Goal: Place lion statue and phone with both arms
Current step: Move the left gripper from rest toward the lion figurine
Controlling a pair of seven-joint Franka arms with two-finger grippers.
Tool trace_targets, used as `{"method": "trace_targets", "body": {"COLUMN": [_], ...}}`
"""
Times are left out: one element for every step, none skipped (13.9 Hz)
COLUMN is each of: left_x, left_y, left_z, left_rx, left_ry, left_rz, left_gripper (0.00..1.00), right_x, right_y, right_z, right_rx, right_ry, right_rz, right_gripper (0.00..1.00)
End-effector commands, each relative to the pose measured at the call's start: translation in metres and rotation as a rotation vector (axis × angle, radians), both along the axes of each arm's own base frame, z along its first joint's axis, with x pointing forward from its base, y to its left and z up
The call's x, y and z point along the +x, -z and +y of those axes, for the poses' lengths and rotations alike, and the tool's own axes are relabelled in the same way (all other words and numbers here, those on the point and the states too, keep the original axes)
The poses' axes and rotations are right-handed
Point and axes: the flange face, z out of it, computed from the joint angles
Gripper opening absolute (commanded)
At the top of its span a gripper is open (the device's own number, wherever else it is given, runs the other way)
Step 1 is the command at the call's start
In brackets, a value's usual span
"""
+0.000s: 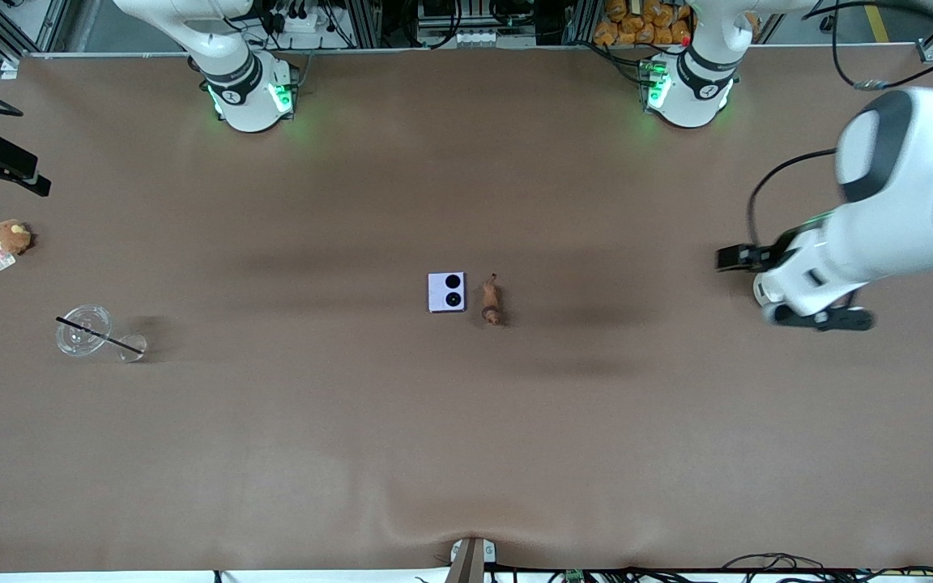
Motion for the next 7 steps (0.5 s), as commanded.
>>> {"method": "trace_targets", "body": {"left_x": [0.017, 0.027, 0.035, 0.04, 0.041, 0.039, 0.038], "left_y": [0.02, 0.027, 0.032, 0.037, 0.044, 0.055, 0.066], "left_z": [-0.038, -0.048, -0.069, -0.088, -0.112, -0.141, -0.167], "left_rx": [-0.009, -0.034, -0.066, -0.075, -0.068, -0.059, -0.058], "left_ry": [-0.023, -0.023, -0.013, -0.012, -0.011, 0.0, -0.013], "left_rz": [-0.019, -0.024, -0.025, -0.028, -0.033, -0.044, -0.062], "left_gripper": [1.0, 1.0, 1.0, 1.0, 1.0, 1.0, 1.0], "right_x": [-0.004, -0.004, -0.004, -0.004, -0.004, -0.004, -0.004], "right_y": [-0.003, -0.003, -0.003, -0.003, -0.003, -0.003, -0.003], "right_z": [-0.002, -0.002, -0.002, -0.001, -0.002, -0.001, -0.001], "right_rx": [-0.006, -0.006, -0.006, -0.006, -0.006, -0.006, -0.006], "right_ry": [-0.008, -0.008, -0.008, -0.009, -0.008, -0.009, -0.009], "right_rz": [-0.002, -0.002, -0.002, -0.002, -0.002, -0.002, -0.002], "right_gripper": [1.0, 1.0, 1.0, 1.0, 1.0, 1.0, 1.0]}}
